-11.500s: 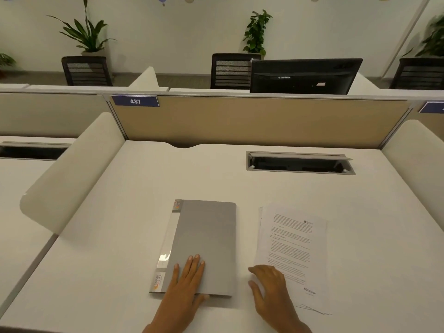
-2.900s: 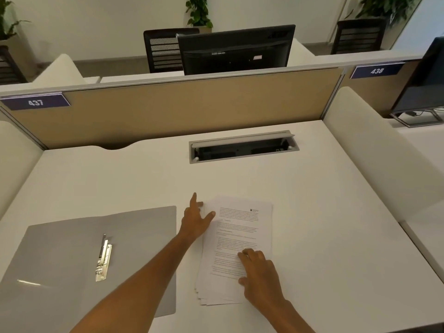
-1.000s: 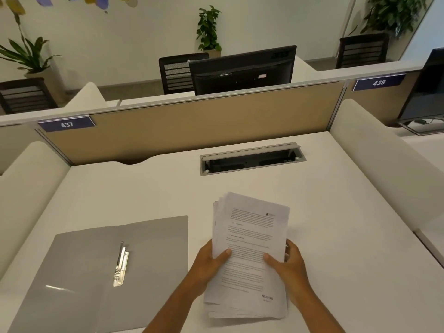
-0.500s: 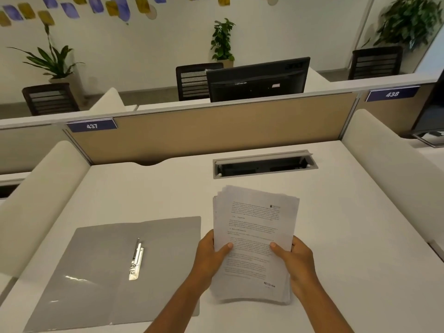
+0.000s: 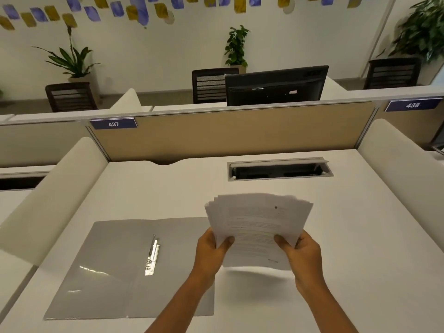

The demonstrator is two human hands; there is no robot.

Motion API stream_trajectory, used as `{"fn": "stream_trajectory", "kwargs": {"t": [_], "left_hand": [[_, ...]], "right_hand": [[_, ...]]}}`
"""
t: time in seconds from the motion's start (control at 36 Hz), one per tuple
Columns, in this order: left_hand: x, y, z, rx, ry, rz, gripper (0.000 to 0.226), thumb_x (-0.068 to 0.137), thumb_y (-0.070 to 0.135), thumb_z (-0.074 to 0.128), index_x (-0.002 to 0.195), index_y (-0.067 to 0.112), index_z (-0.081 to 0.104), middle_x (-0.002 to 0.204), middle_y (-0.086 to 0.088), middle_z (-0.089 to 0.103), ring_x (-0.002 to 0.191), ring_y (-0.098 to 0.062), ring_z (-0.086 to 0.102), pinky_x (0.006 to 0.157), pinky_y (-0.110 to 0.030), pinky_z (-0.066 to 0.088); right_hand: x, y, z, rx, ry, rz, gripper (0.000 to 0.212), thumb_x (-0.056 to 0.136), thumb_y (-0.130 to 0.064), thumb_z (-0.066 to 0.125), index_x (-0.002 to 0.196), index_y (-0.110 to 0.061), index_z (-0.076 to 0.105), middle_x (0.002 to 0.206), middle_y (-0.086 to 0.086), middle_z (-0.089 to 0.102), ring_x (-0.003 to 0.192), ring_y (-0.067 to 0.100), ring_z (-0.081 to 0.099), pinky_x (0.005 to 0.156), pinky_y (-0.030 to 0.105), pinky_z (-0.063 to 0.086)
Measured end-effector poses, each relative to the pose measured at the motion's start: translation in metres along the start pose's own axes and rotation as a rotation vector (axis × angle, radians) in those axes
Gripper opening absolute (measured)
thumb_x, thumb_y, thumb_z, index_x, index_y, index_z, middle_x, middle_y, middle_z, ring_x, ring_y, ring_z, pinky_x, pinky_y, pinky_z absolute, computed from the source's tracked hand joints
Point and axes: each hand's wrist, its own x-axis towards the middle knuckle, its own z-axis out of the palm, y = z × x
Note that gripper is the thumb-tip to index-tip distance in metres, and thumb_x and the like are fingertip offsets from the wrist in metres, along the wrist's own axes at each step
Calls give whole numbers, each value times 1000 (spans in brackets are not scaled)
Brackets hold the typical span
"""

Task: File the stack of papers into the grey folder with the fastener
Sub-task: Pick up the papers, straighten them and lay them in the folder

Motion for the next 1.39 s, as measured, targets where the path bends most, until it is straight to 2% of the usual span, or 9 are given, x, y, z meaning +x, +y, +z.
{"fn": "stream_trajectory", "kwargs": {"t": [0.14, 0.28, 0.44, 0.61, 0.72, 0.86, 1.0, 1.19, 1.39], "left_hand": [[-6, -17, 0, 40, 20, -26, 31, 88, 26, 82, 108, 48, 71, 108, 18, 78, 100, -2, 72, 76, -14, 59], [-16, -33, 5, 80, -22, -37, 47, 92, 31, 77, 133, 44, 59, 120, 25, 71, 113, 3, 66, 90, -20, 57], [-21, -40, 5, 97, -75, -24, 53, 98, 30, 70, 143, 42, 46, 131, 22, 64, 120, 4, 60, 96, -22, 56], [-19, -45, 2, 118, -82, -6, 44, 100, 22, 66, 139, 37, 51, 132, 13, 66, 119, 3, 62, 95, -18, 56], [-13, -42, -5, 134, -72, 8, 40, 100, 19, 66, 136, 33, 54, 128, 10, 68, 117, -4, 65, 96, -24, 58], [-7, -39, -28, 213, -95, -10, 36, 100, 26, 67, 132, 28, 51, 129, 8, 66, 116, -10, 66, 96, -32, 61], [-8, -41, -60, 260, -78, -68, 41, 97, 28, 71, 130, 31, 48, 127, 13, 62, 115, -10, 65, 86, -22, 61], [-19, -44, -105, 229, -45, -182, 42, 95, 23, 74, 121, 44, 49, 123, 18, 65, 108, 0, 66, 69, -7, 55], [-30, -51, -150, 223, -16, -290, 44, 94, 29, 76, 128, 42, 51, 120, 21, 67, 106, -3, 68, 65, -11, 55]], "right_hand": [[-10, 20, -4, -14, 50, 18, 36, 82, -23, 86, 114, -32, 71, 101, -17, 78, 92, 1, 72, 76, 22, 54], [-15, 38, -4, -80, 38, 52, 40, 87, -25, 82, 123, -33, 65, 107, -16, 76, 104, 3, 69, 78, 19, 53], [-16, 42, 2, -148, 10, 34, 46, 93, -29, 75, 135, -35, 56, 119, -19, 69, 111, -1, 62, 79, 16, 49], [-14, 42, 9, -178, 11, 47, 26, 94, -27, 74, 114, -37, 63, 108, -15, 72, 104, 8, 66, 74, 17, 50], [-14, 36, 11, -224, -14, 17, 25, 93, -26, 75, 117, -30, 68, 106, -11, 75, 100, 11, 70, 73, 15, 53], [-21, 32, 23, -254, -93, 35, 26, 93, -24, 75, 117, -31, 68, 107, -9, 76, 90, 12, 74, 60, 19, 61], [-30, 38, 44, -226, -165, 119, 29, 92, -24, 77, 118, -33, 68, 107, -11, 78, 82, 7, 77, 62, 24, 62], [-45, 52, 80, -188, -267, 245, 34, 93, -22, 76, 125, -30, 66, 112, -9, 78, 91, 12, 78, 75, 34, 66], [-55, 69, 114, -131, -325, 349, 34, 91, -18, 77, 121, -33, 69, 107, -10, 80, 90, 16, 79, 78, 44, 66]]}}
